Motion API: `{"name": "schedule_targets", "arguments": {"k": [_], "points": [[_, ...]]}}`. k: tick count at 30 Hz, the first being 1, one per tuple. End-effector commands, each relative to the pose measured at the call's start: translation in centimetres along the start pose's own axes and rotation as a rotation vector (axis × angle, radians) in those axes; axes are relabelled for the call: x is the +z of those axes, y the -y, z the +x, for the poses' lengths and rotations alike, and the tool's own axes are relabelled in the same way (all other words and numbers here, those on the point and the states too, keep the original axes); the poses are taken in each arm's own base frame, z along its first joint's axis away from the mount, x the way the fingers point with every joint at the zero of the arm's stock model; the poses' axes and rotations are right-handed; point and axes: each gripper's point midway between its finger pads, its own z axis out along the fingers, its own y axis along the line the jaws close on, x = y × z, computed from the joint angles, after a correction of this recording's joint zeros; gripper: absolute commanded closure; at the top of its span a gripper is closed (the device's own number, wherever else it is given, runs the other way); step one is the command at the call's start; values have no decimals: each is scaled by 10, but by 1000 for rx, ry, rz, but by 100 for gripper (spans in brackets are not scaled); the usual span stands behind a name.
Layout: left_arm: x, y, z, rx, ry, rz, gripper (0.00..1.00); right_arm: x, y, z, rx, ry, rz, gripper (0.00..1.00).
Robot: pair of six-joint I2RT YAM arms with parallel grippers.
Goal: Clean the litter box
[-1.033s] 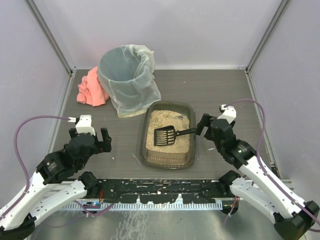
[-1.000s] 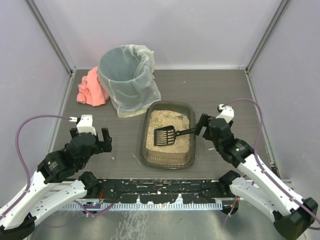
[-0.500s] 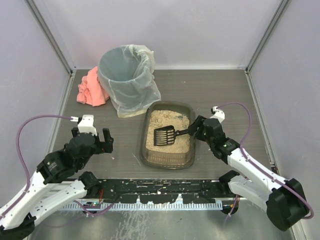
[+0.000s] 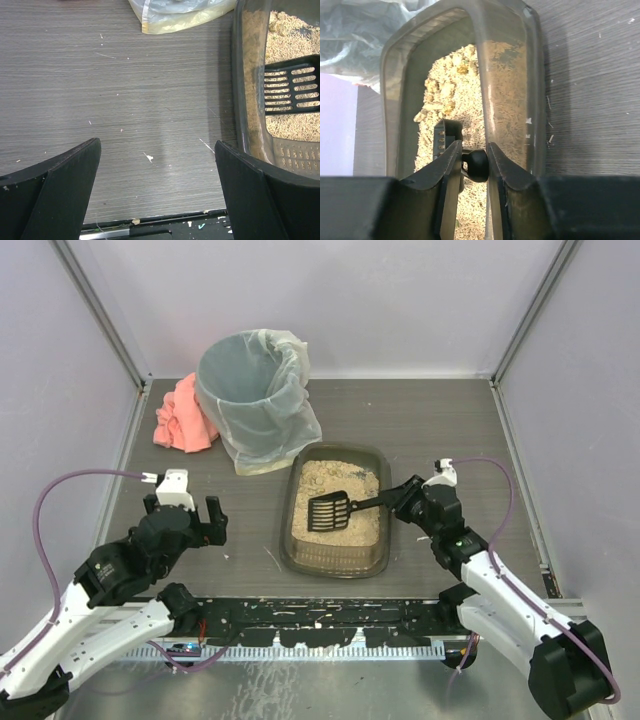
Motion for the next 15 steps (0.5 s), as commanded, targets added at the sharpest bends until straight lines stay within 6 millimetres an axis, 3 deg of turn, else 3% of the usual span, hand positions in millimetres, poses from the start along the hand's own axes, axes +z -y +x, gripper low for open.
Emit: {"name": "schedule_targets", "arguments": {"k": [1,5,8,11,15], "points": [[2,8,-11,-9,36,27,2,-5,-32,-21,-27,52,-119,70],[9,15,-10,-36,66,54,2,-11,-43,-26,-102,35,-140,78],[17,39,-19,-75,123,152,2,-16,-52,-33,-157,26,-153,84],[22,65,-42,-107,188,240,2,-20,-61,-39,-202,19,-167,89],[30,105,-68,40,292,387,2,-23,-79,-42,-232,-16,-216,95]]}}
